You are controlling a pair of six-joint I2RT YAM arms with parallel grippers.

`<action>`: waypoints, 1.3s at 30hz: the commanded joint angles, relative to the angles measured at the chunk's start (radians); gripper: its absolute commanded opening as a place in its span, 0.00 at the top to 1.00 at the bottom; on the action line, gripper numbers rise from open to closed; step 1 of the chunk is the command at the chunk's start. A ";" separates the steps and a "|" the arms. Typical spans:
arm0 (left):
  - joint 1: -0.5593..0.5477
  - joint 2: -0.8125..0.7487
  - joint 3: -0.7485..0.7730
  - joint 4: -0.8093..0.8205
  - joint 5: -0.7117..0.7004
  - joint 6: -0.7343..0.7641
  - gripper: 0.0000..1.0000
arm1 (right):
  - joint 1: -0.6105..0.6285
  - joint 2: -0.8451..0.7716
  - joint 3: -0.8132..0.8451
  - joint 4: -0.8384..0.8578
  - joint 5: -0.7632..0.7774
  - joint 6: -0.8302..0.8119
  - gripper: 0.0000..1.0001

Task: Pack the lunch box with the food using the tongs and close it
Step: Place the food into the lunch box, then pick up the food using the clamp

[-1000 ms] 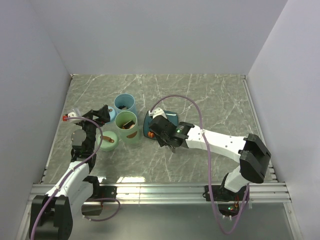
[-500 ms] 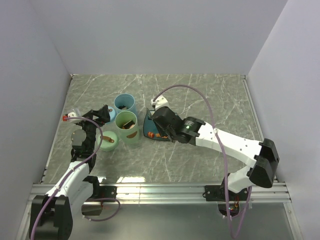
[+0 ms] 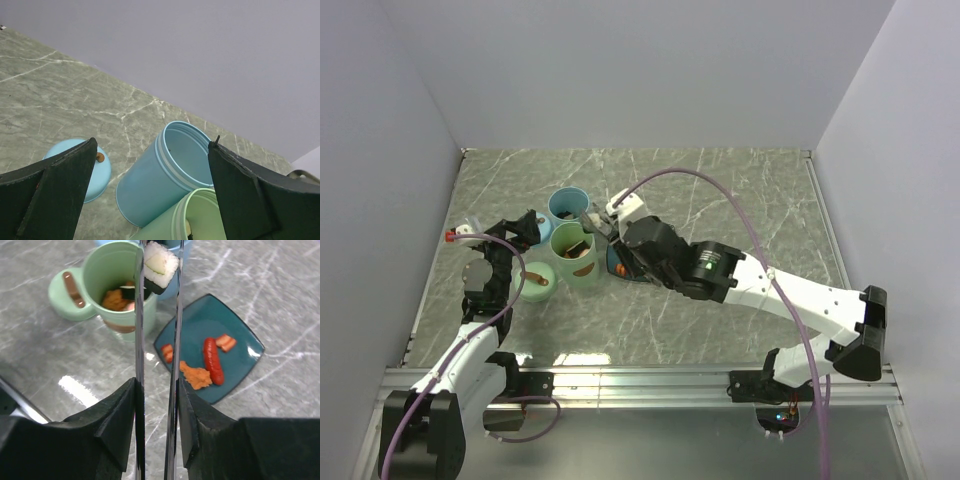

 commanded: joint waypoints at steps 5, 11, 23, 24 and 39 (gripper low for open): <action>0.005 0.001 0.017 0.032 0.000 -0.005 0.01 | 0.051 0.041 0.081 0.045 -0.034 -0.049 0.56; 0.005 -0.007 0.016 0.030 -0.002 -0.005 0.00 | 0.057 0.072 0.097 0.035 -0.035 -0.055 0.43; 0.005 -0.007 0.016 0.030 -0.002 -0.004 0.01 | 0.058 0.004 0.031 0.028 0.057 -0.014 0.39; 0.005 -0.008 0.016 0.030 -0.003 -0.004 0.01 | 0.057 -0.007 0.014 0.027 0.075 0.005 0.39; 0.005 -0.016 0.016 0.027 0.001 -0.005 0.01 | -0.133 -0.037 -0.224 0.005 0.065 0.126 0.38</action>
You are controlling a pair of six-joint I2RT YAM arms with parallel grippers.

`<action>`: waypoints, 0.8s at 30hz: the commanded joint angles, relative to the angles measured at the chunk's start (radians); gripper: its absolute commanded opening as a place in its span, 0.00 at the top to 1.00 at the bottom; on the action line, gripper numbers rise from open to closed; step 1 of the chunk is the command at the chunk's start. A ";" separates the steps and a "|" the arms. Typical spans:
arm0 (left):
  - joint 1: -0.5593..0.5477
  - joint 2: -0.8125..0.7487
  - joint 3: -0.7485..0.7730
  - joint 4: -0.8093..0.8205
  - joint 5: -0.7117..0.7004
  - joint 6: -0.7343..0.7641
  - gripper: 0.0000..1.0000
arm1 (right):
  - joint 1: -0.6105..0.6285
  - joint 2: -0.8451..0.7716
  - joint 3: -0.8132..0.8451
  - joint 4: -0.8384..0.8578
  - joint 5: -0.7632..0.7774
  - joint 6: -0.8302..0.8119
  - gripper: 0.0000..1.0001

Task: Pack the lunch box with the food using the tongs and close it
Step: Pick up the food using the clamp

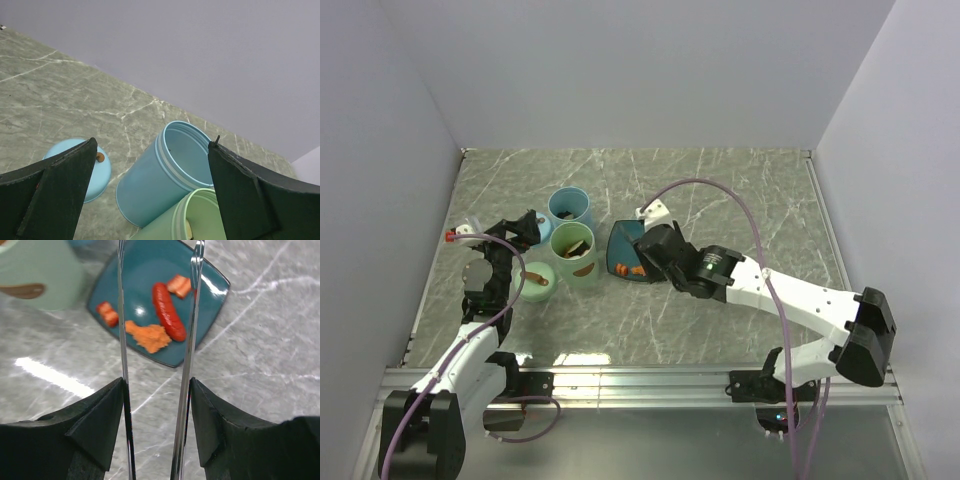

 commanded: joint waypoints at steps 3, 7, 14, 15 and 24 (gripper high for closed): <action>0.005 -0.015 0.016 0.029 0.000 -0.005 0.00 | -0.078 0.021 -0.022 0.032 -0.041 0.011 0.39; 0.005 -0.011 0.016 0.031 -0.002 -0.004 0.01 | -0.095 0.051 -0.024 0.032 -0.092 -0.006 0.40; 0.005 -0.014 0.016 0.031 -0.002 -0.005 0.01 | -0.095 0.125 -0.013 -0.010 -0.127 -0.005 0.43; 0.005 -0.013 0.014 0.031 -0.003 -0.004 0.01 | -0.095 0.131 -0.018 -0.014 -0.126 0.000 0.43; 0.005 -0.018 0.014 0.027 -0.003 -0.005 0.01 | -0.099 0.125 -0.030 -0.034 -0.123 0.008 0.48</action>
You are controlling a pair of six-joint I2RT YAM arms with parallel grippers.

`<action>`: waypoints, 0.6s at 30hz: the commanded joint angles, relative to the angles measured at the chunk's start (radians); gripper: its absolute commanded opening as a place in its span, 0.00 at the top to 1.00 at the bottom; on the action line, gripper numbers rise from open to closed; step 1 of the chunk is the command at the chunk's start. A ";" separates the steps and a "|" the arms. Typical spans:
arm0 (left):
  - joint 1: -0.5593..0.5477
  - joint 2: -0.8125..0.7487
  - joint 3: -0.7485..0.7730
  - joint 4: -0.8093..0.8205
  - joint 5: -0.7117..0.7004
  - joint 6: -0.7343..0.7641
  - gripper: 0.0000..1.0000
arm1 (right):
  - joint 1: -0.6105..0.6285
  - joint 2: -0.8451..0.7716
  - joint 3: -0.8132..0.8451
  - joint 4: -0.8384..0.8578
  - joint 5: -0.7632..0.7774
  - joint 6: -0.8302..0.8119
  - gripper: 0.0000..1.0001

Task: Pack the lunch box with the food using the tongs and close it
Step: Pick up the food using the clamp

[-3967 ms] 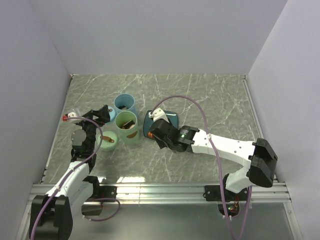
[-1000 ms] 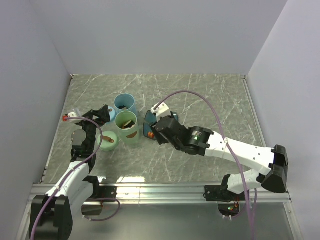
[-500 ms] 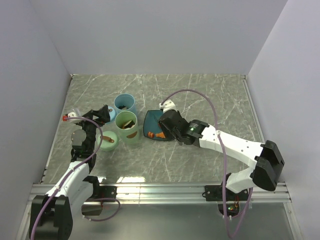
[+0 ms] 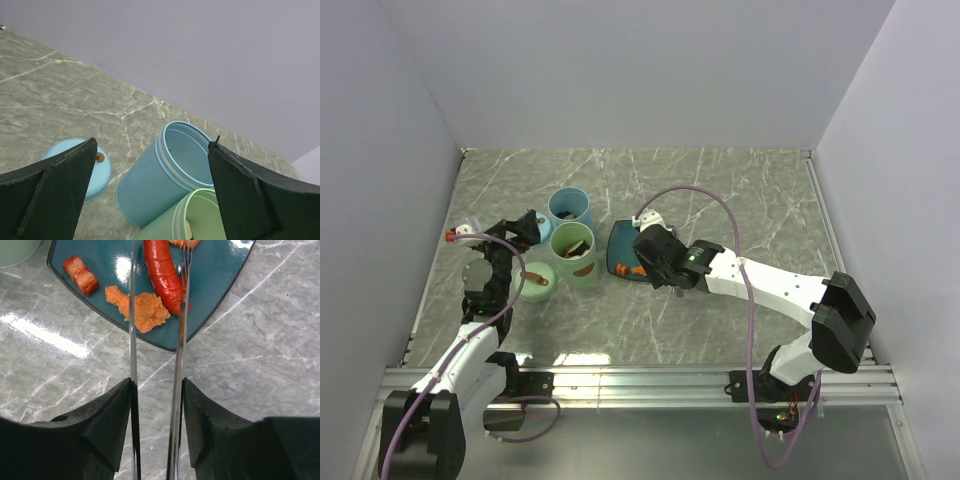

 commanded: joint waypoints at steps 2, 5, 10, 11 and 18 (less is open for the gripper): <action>0.006 -0.019 0.013 0.027 -0.003 -0.007 0.01 | -0.006 -0.012 0.000 -0.004 -0.001 0.004 0.50; 0.005 -0.018 0.014 0.027 -0.003 -0.005 0.00 | -0.012 0.001 0.005 -0.004 -0.008 -0.003 0.56; 0.005 -0.019 0.011 0.027 -0.005 -0.005 0.01 | -0.020 0.019 0.023 0.002 -0.010 -0.022 0.67; 0.005 -0.019 0.011 0.027 -0.005 -0.005 0.01 | -0.020 0.022 0.031 0.005 -0.005 -0.023 0.69; 0.006 -0.019 0.011 0.029 -0.006 -0.005 0.01 | -0.043 -0.022 0.077 0.052 0.041 -0.051 0.74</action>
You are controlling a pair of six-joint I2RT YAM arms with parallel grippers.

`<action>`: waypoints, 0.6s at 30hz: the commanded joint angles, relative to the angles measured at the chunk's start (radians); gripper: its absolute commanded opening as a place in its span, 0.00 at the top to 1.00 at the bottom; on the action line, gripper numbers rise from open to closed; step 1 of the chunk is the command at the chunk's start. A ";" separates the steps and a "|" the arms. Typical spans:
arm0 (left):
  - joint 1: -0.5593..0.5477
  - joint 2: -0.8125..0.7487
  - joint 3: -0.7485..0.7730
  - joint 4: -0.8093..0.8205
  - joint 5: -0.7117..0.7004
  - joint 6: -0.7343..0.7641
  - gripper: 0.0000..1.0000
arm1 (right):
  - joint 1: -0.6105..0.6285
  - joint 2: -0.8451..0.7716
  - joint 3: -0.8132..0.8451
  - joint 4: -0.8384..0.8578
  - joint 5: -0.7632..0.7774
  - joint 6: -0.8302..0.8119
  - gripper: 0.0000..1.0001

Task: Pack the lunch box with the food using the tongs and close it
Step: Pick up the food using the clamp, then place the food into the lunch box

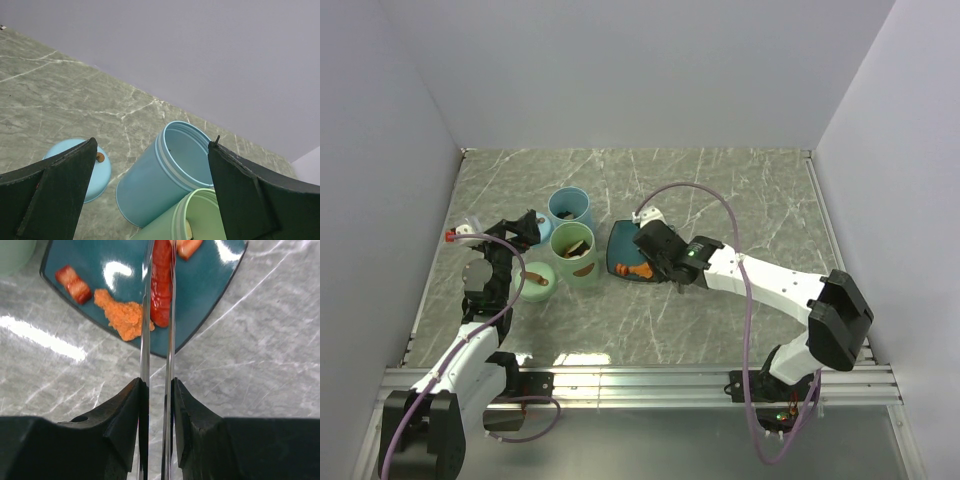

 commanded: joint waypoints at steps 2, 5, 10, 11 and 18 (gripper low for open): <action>0.005 -0.018 0.012 0.029 -0.006 -0.005 0.01 | -0.020 -0.060 0.079 0.065 0.050 -0.035 0.74; 0.005 -0.016 0.012 0.029 -0.006 -0.005 0.01 | -0.020 -0.069 0.106 0.074 0.057 -0.045 0.75; 0.005 -0.016 0.013 0.031 -0.006 -0.005 0.00 | -0.021 -0.063 0.137 0.086 0.060 -0.056 0.75; 0.006 -0.016 0.013 0.031 -0.006 -0.005 0.01 | -0.021 -0.061 0.142 0.088 0.062 -0.058 0.75; 0.005 -0.007 0.015 0.032 -0.005 -0.005 0.01 | -0.020 -0.074 0.166 0.106 0.062 -0.074 0.75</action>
